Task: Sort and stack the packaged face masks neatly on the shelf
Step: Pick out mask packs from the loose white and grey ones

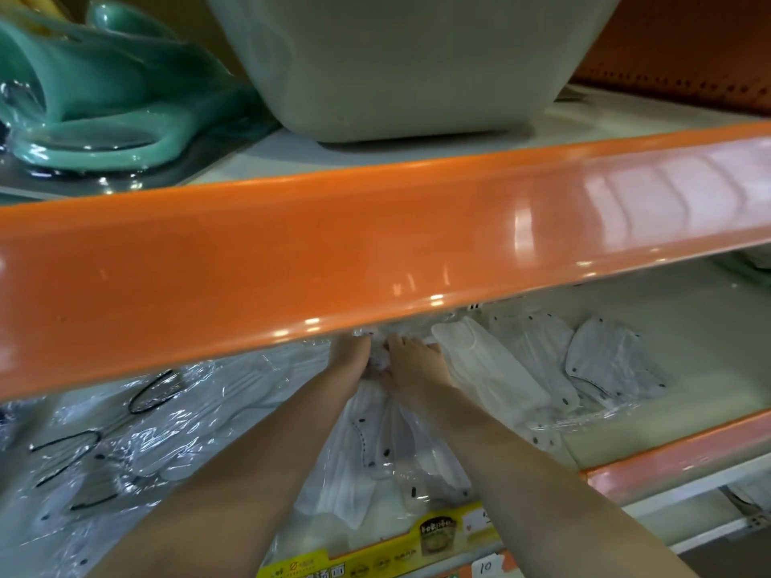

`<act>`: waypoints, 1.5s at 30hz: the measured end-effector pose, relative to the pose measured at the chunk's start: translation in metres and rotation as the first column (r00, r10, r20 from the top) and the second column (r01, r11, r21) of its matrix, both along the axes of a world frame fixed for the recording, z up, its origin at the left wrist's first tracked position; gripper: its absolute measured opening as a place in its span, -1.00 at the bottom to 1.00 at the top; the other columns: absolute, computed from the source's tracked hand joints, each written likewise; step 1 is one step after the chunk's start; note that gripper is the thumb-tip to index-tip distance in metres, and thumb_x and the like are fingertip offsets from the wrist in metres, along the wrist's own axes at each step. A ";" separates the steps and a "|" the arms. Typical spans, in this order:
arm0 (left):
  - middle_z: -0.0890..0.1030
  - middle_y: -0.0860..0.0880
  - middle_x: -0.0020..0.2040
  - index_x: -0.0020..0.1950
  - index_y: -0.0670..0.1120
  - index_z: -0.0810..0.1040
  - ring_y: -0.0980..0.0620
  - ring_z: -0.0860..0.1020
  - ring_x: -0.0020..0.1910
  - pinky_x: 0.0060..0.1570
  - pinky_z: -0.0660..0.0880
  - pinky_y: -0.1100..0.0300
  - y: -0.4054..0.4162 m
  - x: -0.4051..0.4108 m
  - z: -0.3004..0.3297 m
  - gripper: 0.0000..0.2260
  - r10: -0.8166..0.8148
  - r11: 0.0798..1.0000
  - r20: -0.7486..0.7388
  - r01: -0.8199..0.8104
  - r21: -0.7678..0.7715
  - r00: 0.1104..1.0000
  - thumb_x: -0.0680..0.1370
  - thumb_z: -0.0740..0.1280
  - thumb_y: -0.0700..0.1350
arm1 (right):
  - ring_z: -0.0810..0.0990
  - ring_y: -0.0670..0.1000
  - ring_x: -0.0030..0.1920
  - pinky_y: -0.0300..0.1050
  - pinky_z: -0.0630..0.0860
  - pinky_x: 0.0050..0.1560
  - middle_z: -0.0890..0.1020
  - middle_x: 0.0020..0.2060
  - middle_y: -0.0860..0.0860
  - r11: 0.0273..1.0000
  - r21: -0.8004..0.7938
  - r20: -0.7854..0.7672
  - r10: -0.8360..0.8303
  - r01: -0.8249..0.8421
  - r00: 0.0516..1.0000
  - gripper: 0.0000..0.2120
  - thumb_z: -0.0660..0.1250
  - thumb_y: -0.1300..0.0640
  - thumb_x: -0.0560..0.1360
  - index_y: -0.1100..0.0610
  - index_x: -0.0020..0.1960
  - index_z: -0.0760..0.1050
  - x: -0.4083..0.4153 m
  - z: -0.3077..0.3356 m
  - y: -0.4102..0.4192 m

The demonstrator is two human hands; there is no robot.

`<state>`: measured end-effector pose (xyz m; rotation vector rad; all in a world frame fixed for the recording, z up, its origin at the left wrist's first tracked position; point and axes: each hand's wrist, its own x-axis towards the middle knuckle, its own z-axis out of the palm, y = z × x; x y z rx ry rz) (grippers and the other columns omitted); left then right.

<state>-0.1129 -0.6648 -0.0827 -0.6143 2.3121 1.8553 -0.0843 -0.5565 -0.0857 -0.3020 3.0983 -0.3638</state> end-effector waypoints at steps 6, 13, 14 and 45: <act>0.52 -0.12 -0.26 -0.11 -0.21 0.49 -0.13 0.53 -0.26 -0.31 0.45 0.12 0.013 -0.001 0.001 -0.94 -0.066 0.972 -0.078 0.046 -0.231 0.995 0.53 0.25 -0.23 | 0.47 0.04 0.20 -0.03 0.30 0.20 0.53 0.16 -0.01 0.994 -0.085 -0.076 0.061 -0.068 0.995 -0.60 0.25 0.09 0.46 0.06 0.29 0.35 0.017 -0.010 0.006; 0.42 -0.16 0.31 0.29 -0.16 0.40 -0.17 0.31 0.32 0.17 0.36 0.00 0.011 0.001 -0.006 -0.68 -0.205 0.671 -0.051 0.103 -0.735 0.977 0.58 0.26 -0.05 | 0.47 0.02 0.17 -0.06 0.25 0.22 0.58 0.07 -0.03 0.975 -0.152 -0.155 0.138 -0.162 0.978 -0.60 0.24 0.13 0.44 0.02 0.28 0.36 0.032 -0.012 0.012; 0.35 -0.15 0.39 0.35 -0.15 0.35 -0.17 0.24 0.38 0.25 0.30 -0.03 0.009 0.001 -0.007 -0.64 -0.257 0.620 -0.053 0.123 -0.775 0.965 0.59 0.24 -0.06 | 0.47 0.02 0.17 -0.06 0.25 0.23 0.59 0.07 -0.03 0.972 -0.154 -0.161 0.150 -0.176 0.975 -0.61 0.24 0.13 0.44 0.01 0.27 0.38 0.033 -0.012 0.013; 0.30 -0.18 0.42 0.41 -0.05 0.33 -0.21 0.22 0.42 0.35 0.23 -0.08 -0.010 -0.002 0.006 -0.61 -0.433 0.281 0.319 0.462 -0.841 0.843 0.60 0.23 -0.05 | 0.50 -0.03 -0.07 -0.10 0.33 0.10 0.56 -0.12 -0.08 0.976 -0.107 -0.358 0.139 -0.189 0.923 -0.76 0.08 -0.04 0.56 0.02 0.00 0.48 0.043 -0.028 0.007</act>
